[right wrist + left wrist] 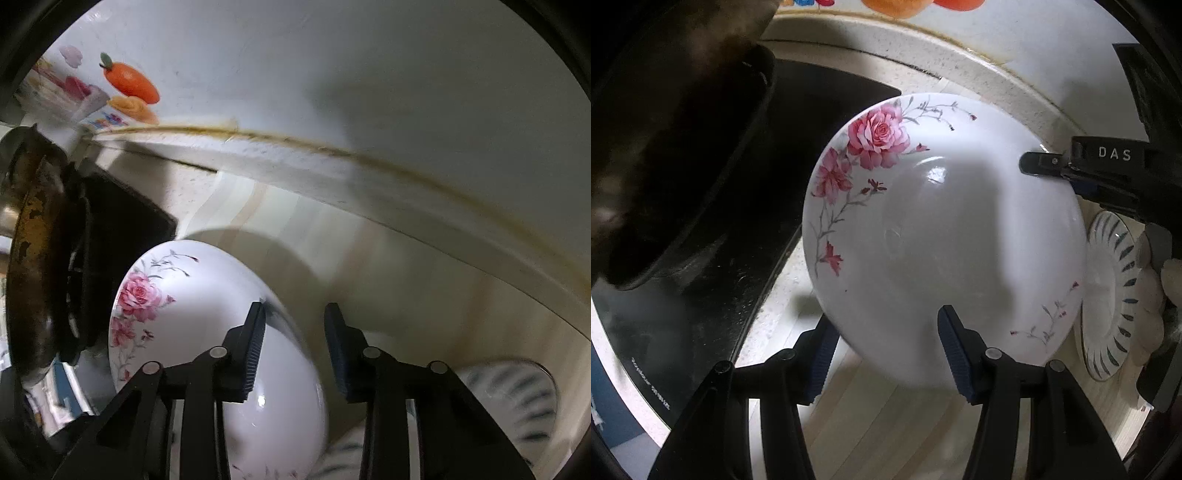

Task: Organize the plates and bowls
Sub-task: 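Move both grippers to the pink-flower plate and grip its rim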

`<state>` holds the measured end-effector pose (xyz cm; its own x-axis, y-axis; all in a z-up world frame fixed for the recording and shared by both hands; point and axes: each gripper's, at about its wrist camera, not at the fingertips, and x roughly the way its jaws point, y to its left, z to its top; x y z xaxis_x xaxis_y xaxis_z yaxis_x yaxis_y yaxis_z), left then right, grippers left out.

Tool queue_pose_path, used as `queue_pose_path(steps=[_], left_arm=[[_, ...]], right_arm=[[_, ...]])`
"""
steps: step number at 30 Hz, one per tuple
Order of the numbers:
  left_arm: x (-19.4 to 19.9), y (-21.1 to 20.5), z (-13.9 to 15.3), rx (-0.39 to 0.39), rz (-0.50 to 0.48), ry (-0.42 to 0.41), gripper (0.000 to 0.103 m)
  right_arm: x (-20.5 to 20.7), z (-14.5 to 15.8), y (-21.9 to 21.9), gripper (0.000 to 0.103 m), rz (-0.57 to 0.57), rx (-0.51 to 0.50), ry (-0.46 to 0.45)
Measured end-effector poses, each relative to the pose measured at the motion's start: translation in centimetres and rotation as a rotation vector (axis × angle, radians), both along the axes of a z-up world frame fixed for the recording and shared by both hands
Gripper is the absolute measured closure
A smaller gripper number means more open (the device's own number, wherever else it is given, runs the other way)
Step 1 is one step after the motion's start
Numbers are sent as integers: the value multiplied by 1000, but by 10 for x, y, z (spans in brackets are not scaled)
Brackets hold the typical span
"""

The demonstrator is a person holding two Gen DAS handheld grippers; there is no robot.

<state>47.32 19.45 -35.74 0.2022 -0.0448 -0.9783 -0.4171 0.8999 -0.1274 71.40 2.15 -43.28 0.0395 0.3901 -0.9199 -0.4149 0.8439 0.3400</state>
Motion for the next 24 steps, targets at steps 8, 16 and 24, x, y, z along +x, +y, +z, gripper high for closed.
queue_pose_path(steps=[8, 16, 24], left_arm=[[-4, 6, 11, 30, 14, -25, 62], [-22, -16, 43, 38, -43, -60, 62], [-59, -56, 77, 41, -124, -114, 62]], right_arm=[[-13, 8, -12, 80, 51, 5, -24], [-50, 37, -50, 80, 39, 26, -44], [-112, 85, -125, 80, -44, 89, -53]])
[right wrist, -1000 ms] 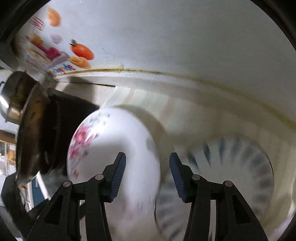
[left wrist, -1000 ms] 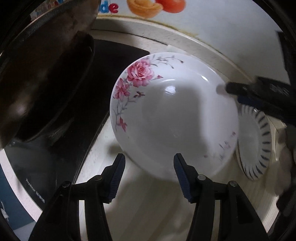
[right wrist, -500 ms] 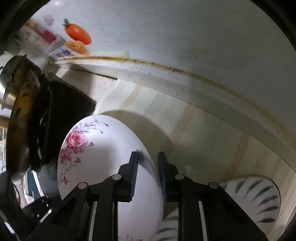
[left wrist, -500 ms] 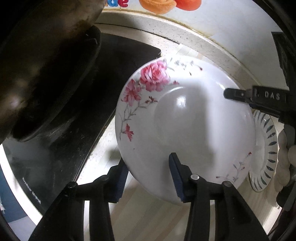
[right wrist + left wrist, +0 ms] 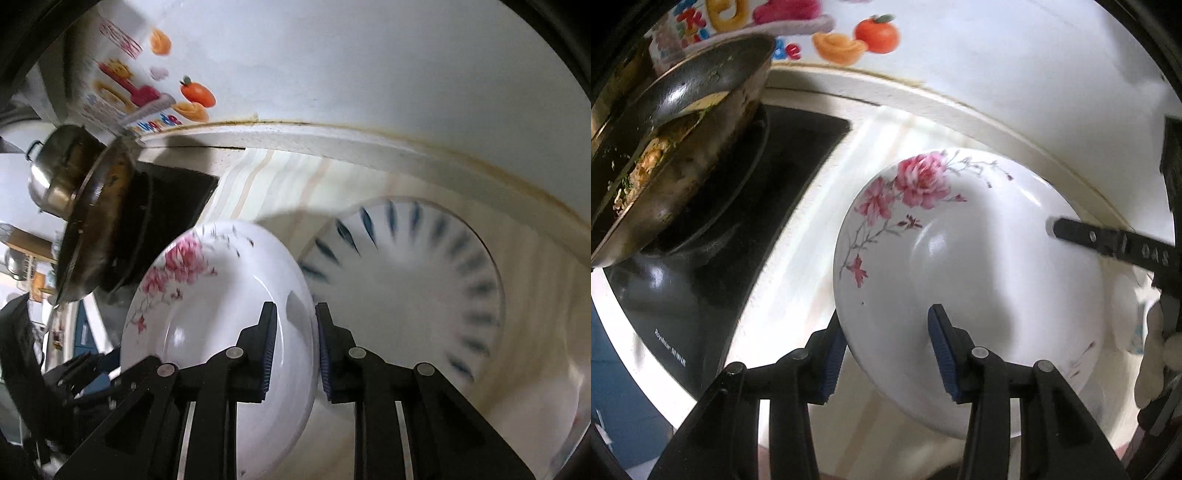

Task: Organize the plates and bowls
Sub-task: 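Move both grippers to the pink-flower plate and grip its rim, then carry the pink-flower plate onto the grey-flower plate and open both grippers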

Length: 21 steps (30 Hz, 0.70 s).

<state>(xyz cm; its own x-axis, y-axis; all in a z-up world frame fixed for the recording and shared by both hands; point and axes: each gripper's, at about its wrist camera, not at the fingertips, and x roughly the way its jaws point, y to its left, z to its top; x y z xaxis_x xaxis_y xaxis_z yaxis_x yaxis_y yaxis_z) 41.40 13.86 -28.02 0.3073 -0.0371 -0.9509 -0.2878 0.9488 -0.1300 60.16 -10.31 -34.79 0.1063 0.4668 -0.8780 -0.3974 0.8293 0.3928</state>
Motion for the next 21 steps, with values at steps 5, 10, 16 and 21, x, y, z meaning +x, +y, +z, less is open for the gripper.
queue_pose_path(steps=[5, 10, 16, 21], left_arm=[[-26, -36, 29, -10, -73, -30, 62], [-38, -74, 42, -36, -161, -36, 62], [-47, -127, 43, -6, -286, -27, 62], [-54, -163, 21, -24, -383, 52, 62]], right_arm=[[-48, 26, -57, 80, -55, 41, -5], [-98, 44, -120, 80, -129, 69, -8], [-150, 46, -184, 80, -213, 82, 8], [-187, 30, -234, 80, -285, 80, 55]])
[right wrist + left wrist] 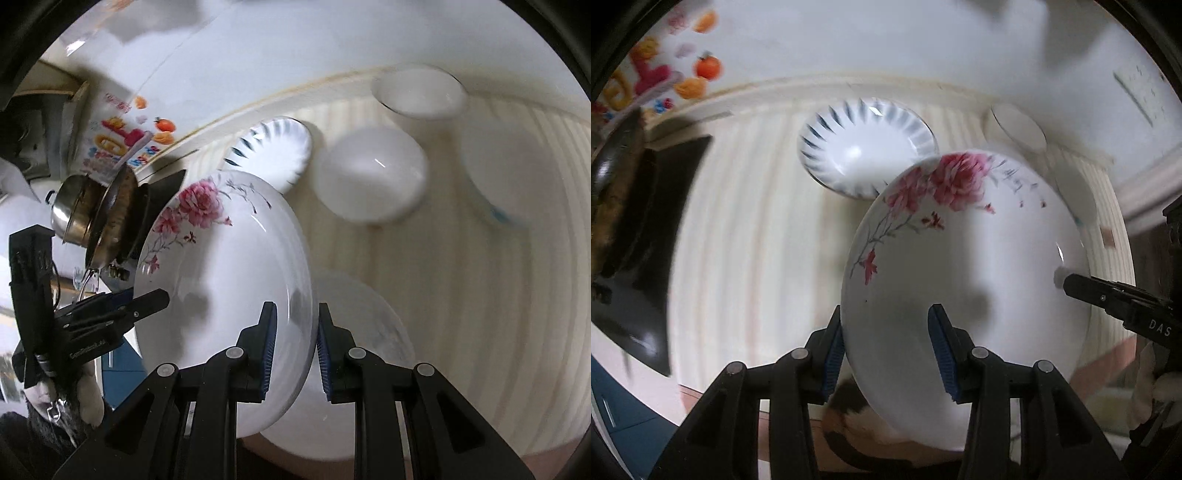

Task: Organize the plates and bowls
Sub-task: 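Carry the pink-flower plate onto the grey-flower plate and open both grippers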

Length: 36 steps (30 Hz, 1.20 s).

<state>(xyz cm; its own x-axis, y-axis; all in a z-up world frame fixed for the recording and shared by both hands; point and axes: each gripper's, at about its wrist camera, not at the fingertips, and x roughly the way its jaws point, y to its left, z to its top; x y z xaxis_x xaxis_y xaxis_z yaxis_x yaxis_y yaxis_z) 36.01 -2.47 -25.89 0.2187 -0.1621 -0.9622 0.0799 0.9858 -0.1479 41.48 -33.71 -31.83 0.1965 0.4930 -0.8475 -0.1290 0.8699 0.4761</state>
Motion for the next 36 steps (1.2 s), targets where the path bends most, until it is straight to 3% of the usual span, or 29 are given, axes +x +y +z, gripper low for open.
queue_pose_path(steps=[7, 14, 36], left_arm=[[-4, -32, -48, 69, -78, 104, 62], [-9, -38, -69, 131, -93, 154, 62], [-10, -88, -107, 229, -140, 175, 62]], right_arm=[[-31, -48, -33, 80, -31, -22, 95], [-41, -81, -38, 80, -26, -9, 147], [-45, -96, -40, 80, -15, -39, 184]])
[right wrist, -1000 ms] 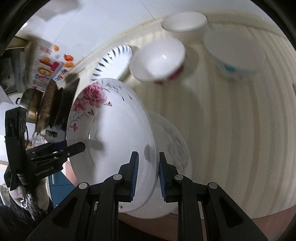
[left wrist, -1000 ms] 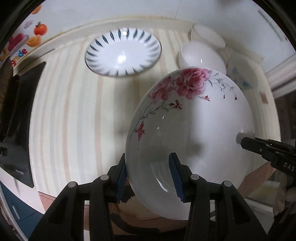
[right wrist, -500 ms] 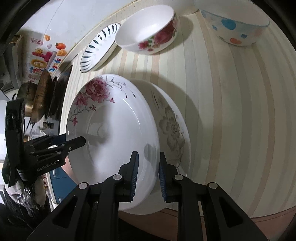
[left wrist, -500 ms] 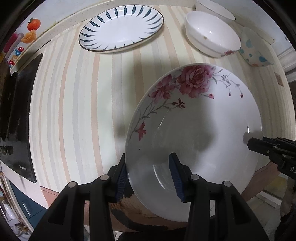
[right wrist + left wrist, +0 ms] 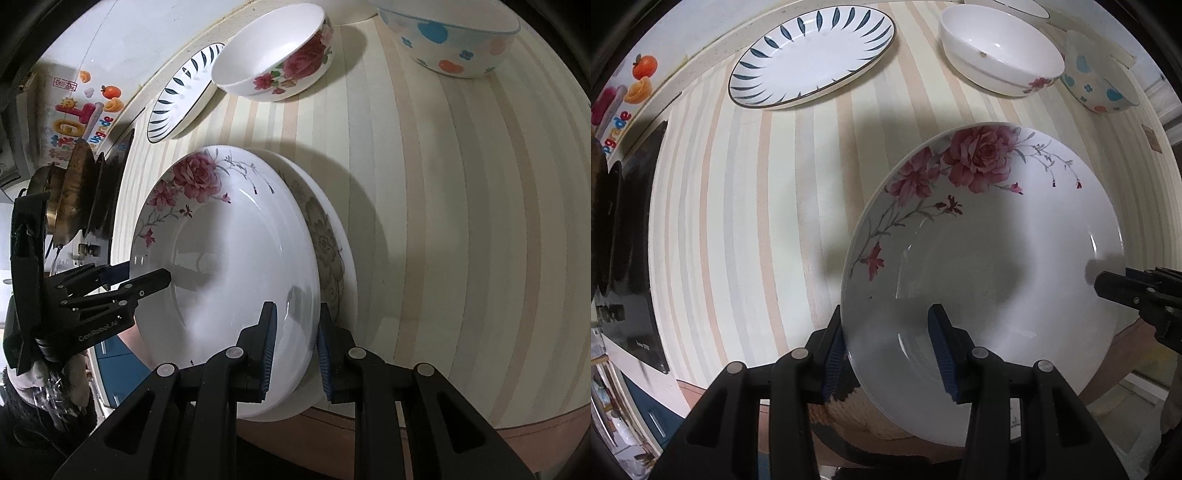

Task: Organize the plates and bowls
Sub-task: 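Carry the pink-flower plate onto the grey-flower plate and open both grippers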

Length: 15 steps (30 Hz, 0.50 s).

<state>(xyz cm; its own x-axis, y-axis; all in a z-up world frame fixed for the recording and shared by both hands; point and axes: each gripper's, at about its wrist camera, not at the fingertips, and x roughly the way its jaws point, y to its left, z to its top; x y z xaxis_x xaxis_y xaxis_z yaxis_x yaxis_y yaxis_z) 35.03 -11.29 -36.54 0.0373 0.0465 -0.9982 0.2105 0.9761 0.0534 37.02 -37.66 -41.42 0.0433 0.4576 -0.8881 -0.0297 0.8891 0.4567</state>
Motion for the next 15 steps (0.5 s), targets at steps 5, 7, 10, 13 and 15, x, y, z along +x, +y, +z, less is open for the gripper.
queue_pose_path(steps=[5, 7, 10, 13, 15], left_arm=[[-1, -15, -9, -4, 1, 13, 62], [-1, -19, -13, -3, 0, 15, 62], [-3, -16, -17, -6, 2, 17, 62], [-3, -19, -19, -3, 3, 14, 62], [-1, -23, -20, -1, 5, 15, 62]], right_arm=[[-1, 1, 0, 80, -11, -12, -1], [-2, 2, 0, 80, -11, -16, -3], [-1, 4, 2, 80, -8, -27, -6], [-1, 6, 7, 80, 1, -50, -11], [-1, 7, 10, 80, 3, -71, -14]])
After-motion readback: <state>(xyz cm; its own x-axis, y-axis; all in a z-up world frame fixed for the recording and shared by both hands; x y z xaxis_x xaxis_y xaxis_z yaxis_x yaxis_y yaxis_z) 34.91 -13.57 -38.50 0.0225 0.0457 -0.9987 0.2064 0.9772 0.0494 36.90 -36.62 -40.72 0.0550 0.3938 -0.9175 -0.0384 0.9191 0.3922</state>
